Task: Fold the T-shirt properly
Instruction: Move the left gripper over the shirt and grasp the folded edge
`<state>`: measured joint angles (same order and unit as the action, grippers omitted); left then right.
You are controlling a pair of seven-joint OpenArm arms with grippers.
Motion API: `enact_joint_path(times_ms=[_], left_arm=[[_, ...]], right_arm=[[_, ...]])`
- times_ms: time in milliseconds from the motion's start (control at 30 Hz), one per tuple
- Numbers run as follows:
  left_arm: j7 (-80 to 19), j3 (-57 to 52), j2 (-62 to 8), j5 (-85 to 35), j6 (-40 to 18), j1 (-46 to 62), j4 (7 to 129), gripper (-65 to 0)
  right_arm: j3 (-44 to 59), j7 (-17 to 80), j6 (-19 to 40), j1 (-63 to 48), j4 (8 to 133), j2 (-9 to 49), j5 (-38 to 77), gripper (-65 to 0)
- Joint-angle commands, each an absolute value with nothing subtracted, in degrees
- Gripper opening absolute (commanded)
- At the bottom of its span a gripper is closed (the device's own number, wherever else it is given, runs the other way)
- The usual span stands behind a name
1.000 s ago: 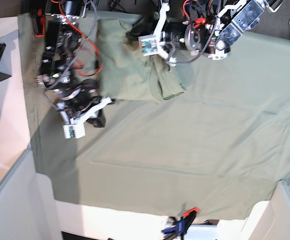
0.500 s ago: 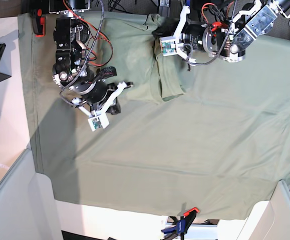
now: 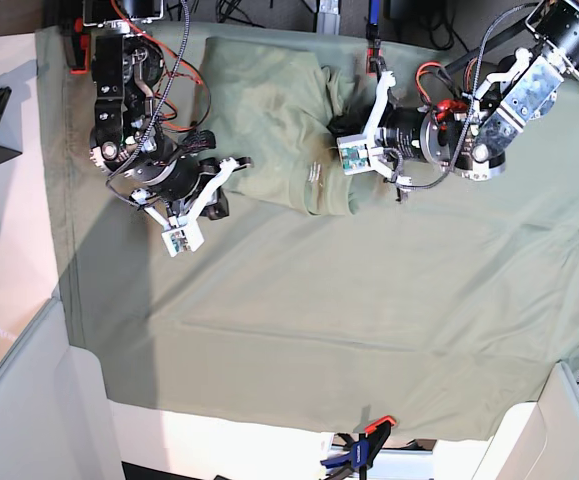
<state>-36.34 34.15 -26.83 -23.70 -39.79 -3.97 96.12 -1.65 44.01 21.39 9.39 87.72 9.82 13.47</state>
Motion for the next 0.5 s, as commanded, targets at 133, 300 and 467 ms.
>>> enact_joint_path(times_ms=[133, 300, 467], left_arm=[[-42.5, 33.8, -30.8, -31.9, -40.0, -2.7, 105.6, -65.0], [-42.4, 33.7, -33.4, -32.4, -40.0, 2.7, 117.6, -65.0], [-40.2, 34.9, -28.8, -26.9, -40.0, 6.7, 116.8, -65.0]], right_arm=[[-1.5, 42.2, 21.5, 10.6, 88.6, 10.2, 13.9, -65.0], [-1.5, 42.2, 21.5, 10.6, 88.6, 10.2, 13.9, -65.0], [-1.5, 42.2, 21.5, 10.6, 88.6, 10.1, 13.9, -65.0]])
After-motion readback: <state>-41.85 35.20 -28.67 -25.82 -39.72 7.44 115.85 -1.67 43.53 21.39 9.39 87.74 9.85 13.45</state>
